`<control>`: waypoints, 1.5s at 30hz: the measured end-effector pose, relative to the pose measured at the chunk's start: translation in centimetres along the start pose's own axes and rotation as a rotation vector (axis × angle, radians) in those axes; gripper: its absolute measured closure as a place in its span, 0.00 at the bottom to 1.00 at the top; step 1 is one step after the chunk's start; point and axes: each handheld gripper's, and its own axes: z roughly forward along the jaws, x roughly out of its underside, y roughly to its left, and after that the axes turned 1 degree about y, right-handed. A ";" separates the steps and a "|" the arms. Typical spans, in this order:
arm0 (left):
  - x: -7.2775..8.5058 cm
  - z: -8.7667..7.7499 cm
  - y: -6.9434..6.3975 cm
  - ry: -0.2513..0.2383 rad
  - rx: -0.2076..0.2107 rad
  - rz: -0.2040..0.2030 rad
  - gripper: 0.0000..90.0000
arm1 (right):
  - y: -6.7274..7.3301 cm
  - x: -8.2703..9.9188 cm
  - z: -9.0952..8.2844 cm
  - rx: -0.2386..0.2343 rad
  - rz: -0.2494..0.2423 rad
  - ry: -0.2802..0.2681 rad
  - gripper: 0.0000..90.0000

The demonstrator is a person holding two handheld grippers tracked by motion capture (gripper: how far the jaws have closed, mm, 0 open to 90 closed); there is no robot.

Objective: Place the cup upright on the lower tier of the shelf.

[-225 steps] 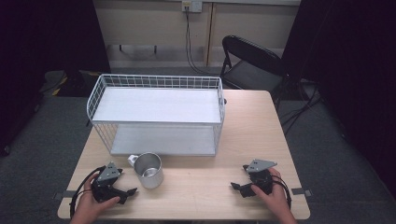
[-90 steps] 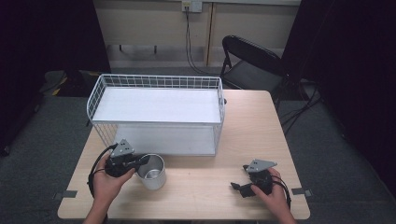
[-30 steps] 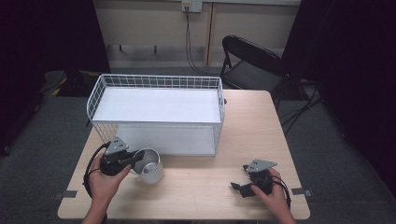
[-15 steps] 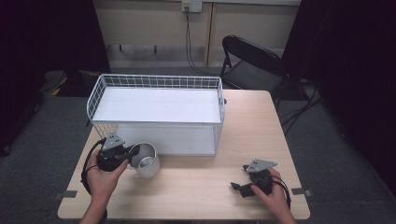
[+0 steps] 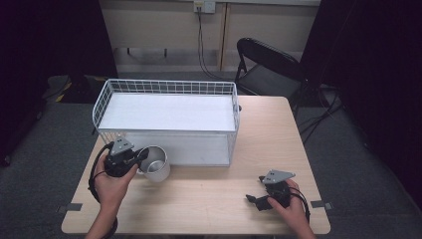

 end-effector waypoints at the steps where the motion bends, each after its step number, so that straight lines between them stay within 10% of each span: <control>1: -0.1 0.0 0.0 0.003 -0.002 0.002 0.91 | 0.0 0.0 0.0 0.000 0.000 0.000 0.13; 45: -0.7 2.2 -0.2 -0.031 -0.140 -0.010 0.91 | 0.0 0.0 0.0 -0.001 -0.001 0.000 0.13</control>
